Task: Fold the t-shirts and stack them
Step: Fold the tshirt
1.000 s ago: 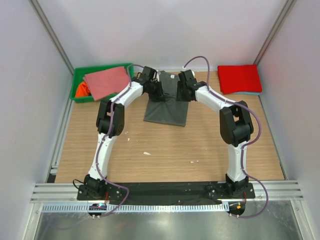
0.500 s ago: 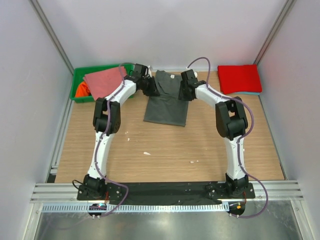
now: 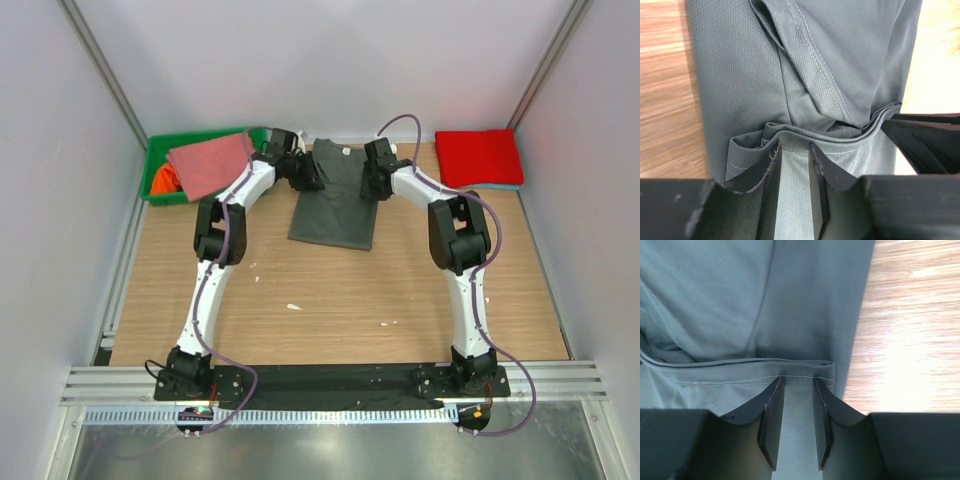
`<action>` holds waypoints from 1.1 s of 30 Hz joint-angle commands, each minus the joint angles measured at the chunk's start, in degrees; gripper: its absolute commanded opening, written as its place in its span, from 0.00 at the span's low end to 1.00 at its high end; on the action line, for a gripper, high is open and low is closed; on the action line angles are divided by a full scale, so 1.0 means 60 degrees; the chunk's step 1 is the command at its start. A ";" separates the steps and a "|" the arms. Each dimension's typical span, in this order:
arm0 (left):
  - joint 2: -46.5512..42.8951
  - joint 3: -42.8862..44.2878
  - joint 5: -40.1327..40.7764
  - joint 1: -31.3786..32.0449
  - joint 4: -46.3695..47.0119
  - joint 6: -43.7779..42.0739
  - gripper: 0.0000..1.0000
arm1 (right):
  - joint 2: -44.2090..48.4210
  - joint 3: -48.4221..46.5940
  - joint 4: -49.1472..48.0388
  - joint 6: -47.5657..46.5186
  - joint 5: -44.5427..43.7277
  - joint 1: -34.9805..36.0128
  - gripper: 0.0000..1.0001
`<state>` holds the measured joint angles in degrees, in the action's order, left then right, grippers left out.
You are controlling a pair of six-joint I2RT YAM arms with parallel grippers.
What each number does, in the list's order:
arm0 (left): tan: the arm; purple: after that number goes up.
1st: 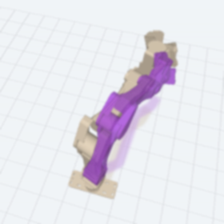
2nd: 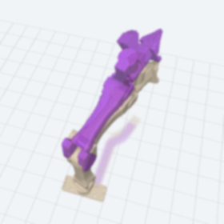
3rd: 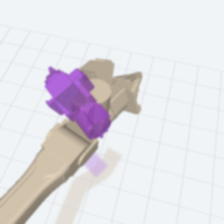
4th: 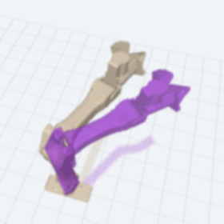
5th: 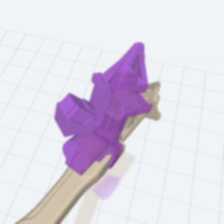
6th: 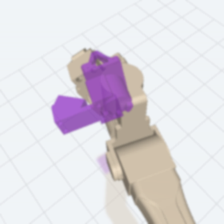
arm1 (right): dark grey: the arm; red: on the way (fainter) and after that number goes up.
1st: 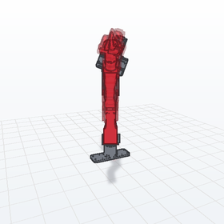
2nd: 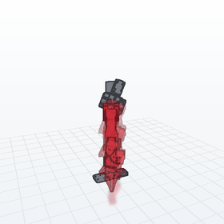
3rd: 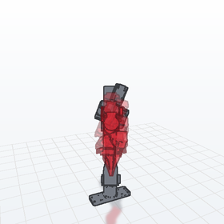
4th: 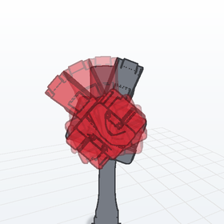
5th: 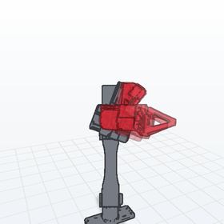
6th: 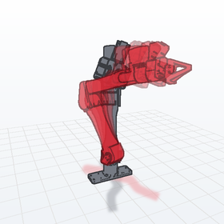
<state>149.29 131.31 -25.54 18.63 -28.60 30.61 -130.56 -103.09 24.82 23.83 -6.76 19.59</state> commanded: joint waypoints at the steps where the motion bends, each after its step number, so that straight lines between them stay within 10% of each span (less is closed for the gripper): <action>1: -0.0416 0.0426 0.0096 -0.0088 -0.0492 -0.0370 0.30 | 0.0227 -0.0542 0.0111 -0.0543 -0.0206 -0.0102 0.36; 11: -0.3361 -0.0934 0.0667 -0.0132 -0.1195 -0.0985 0.45 | 0.2201 0.0156 0.0759 -0.1409 0.1239 -0.0658 0.59; 12: -0.3784 -0.1314 0.0711 -0.0132 -0.1311 -0.1073 0.45 | 0.2466 0.0479 0.0582 -0.1293 0.1680 -0.0673 0.99; 20: -0.5501 -0.5164 0.0887 -0.0220 -0.1577 -0.1220 0.41 | 0.5567 0.3577 -0.1211 -0.0841 0.5045 -0.0905 1.00; 25: -0.6306 -0.6750 0.1150 -0.0293 -0.1342 -0.0184 0.36 | 0.5722 0.6572 -0.5012 0.3685 0.8506 -0.1844 1.00; 33: -0.6982 -0.9342 0.0654 -0.0483 0.0574 0.2264 0.37 | 0.6365 0.8318 -0.4708 0.4376 0.6725 -0.1274 0.79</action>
<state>111.94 77.58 -19.79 16.58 -32.75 37.15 -95.85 -54.43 1.34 44.75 34.85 10.28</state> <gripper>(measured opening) 0.366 0.800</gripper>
